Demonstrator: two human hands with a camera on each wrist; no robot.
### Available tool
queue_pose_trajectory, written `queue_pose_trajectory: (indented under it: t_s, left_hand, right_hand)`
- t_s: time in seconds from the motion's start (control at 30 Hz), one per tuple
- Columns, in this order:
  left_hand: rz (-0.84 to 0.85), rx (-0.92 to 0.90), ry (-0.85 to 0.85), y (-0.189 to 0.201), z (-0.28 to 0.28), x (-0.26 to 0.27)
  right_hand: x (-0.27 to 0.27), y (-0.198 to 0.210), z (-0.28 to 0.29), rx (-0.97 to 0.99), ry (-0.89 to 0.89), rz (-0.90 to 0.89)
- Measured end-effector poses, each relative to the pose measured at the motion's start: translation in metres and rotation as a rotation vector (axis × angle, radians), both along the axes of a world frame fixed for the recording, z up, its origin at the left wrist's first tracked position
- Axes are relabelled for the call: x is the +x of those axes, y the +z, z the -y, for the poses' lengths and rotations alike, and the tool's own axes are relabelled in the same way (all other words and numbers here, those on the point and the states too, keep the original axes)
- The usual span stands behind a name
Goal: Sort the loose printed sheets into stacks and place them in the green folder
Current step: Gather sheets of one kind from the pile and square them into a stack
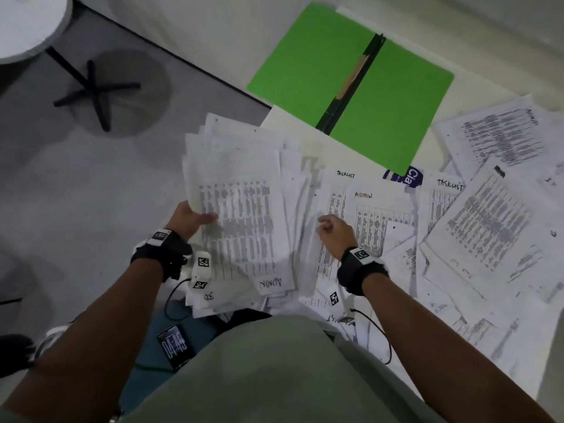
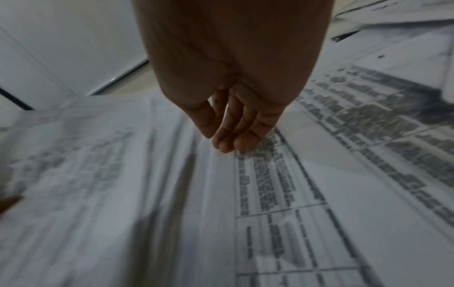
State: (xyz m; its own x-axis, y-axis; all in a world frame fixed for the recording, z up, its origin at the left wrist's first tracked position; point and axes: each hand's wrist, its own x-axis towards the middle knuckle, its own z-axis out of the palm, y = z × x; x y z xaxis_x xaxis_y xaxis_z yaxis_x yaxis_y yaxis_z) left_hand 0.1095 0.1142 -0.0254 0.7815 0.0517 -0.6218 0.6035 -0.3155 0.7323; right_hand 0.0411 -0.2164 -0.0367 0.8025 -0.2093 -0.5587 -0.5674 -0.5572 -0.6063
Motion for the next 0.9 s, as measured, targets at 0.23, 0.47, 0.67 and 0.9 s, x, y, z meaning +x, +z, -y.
queue_pose_trajectory:
  t_s: [0.23, 0.47, 0.67, 0.9]
  left_hand:
    - [0.017, 0.054, 0.228, 0.015, -0.064, 0.0]
    - [0.072, 0.124, 0.445, 0.027, -0.071, -0.016]
    - [0.037, 0.081, 0.549, 0.031, -0.113, -0.02]
    - [0.09, 0.12, 0.534, 0.042, -0.144, -0.023]
  right_hand:
    - [0.015, -0.014, 0.002, -0.128, 0.284, 0.031]
    - [0.072, -0.005, -0.042, -0.373, 0.743, 0.078]
    - [0.106, -0.016, -0.086, -0.498, 0.961, 0.067]
    - [0.111, -0.01, -0.108, -0.717, 1.266, 0.082]
